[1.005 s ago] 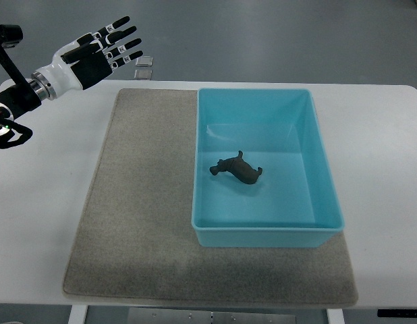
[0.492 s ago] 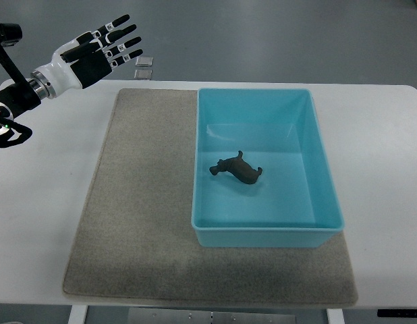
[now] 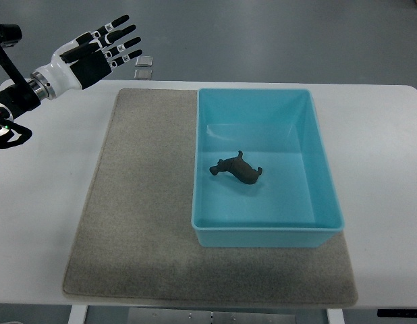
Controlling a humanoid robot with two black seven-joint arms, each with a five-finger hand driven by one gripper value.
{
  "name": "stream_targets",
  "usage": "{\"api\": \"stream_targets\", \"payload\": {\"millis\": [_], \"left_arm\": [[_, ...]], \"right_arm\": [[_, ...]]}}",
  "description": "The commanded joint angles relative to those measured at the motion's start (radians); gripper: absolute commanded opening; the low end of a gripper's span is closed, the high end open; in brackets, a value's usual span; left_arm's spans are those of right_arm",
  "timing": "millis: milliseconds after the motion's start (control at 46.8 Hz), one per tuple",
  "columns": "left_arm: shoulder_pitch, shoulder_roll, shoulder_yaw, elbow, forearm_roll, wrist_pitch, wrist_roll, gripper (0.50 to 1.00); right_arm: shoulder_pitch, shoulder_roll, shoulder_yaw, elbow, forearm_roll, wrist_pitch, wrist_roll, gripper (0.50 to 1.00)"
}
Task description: Place brown hippo in blue box with left hand
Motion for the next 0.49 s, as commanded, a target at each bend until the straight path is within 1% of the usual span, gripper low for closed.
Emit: {"api": "stream_targets", "payload": {"millis": [0,470], "left_arm": [[0.001,0.000,-0.001,-0.001,-0.002,0.000,0.000,1.000],[0.001,0.011,-0.019,-0.001,0.000,0.000,0.000,1.000]], "right_arm": [[0.000,0.000,0.001,-0.001,0.004,0.000,0.000,0.936],[0.002,0.000,0.002,0.018,0.000,0.017,0.005,0.936]]}}
